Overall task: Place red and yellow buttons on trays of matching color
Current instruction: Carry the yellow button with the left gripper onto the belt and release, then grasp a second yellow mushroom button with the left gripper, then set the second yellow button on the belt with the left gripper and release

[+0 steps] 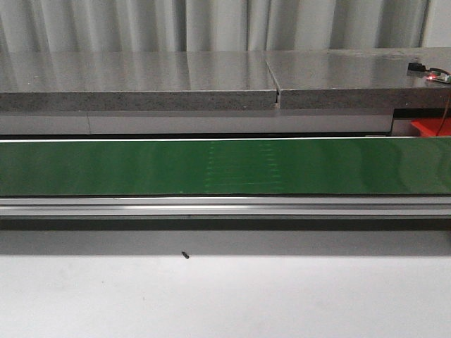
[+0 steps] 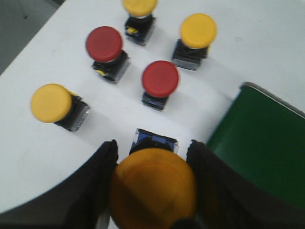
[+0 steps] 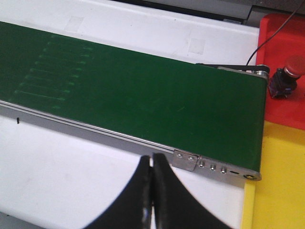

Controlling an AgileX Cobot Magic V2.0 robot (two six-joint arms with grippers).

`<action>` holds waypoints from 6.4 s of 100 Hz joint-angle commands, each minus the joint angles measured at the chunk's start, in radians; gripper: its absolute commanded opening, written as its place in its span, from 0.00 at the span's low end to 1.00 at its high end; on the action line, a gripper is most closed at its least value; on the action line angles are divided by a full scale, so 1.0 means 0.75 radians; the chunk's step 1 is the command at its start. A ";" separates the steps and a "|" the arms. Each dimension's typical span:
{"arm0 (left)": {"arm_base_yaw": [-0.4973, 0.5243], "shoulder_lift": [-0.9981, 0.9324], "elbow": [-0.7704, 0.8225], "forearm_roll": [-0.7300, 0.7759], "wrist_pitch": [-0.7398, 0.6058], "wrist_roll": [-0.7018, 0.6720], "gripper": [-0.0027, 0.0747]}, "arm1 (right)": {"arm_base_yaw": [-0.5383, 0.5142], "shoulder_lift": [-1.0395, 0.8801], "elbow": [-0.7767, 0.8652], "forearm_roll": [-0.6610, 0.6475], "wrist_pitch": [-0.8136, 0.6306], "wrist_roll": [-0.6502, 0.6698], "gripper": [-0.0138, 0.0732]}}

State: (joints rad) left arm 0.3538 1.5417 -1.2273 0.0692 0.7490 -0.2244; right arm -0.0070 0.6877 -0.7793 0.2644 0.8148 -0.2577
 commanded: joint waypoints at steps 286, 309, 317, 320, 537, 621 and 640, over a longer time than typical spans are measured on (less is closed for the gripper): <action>0.312 -0.020 -0.168 -0.206 -0.099 0.192 0.82 | 0.002 -0.002 -0.032 0.008 -0.085 -0.003 0.08; 0.325 0.131 -0.168 -0.198 -0.128 0.192 0.82 | 0.002 -0.002 -0.032 0.008 -0.085 -0.003 0.08; 0.325 0.173 -0.168 -0.192 -0.148 0.192 0.82 | 0.002 -0.002 -0.032 0.008 -0.085 -0.003 0.08; 0.325 0.183 -0.168 -0.190 -0.155 0.192 0.82 | 0.002 -0.002 -0.032 0.008 -0.085 -0.003 0.08; 0.379 0.470 -0.171 -0.151 -0.294 0.182 0.26 | 0.002 -0.002 -0.032 0.008 -0.085 -0.003 0.08; 0.084 -0.045 -0.171 -0.268 -0.067 0.268 0.21 | 0.002 -0.002 -0.032 0.008 -0.085 -0.003 0.08; -0.079 -0.018 -0.161 -0.265 -0.008 0.299 0.21 | 0.002 -0.002 -0.032 0.008 -0.085 -0.003 0.08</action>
State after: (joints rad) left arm 0.3340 1.5546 -1.3280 -0.1199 0.7775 -0.0098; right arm -0.0070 0.6877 -0.7793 0.2644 0.8148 -0.2577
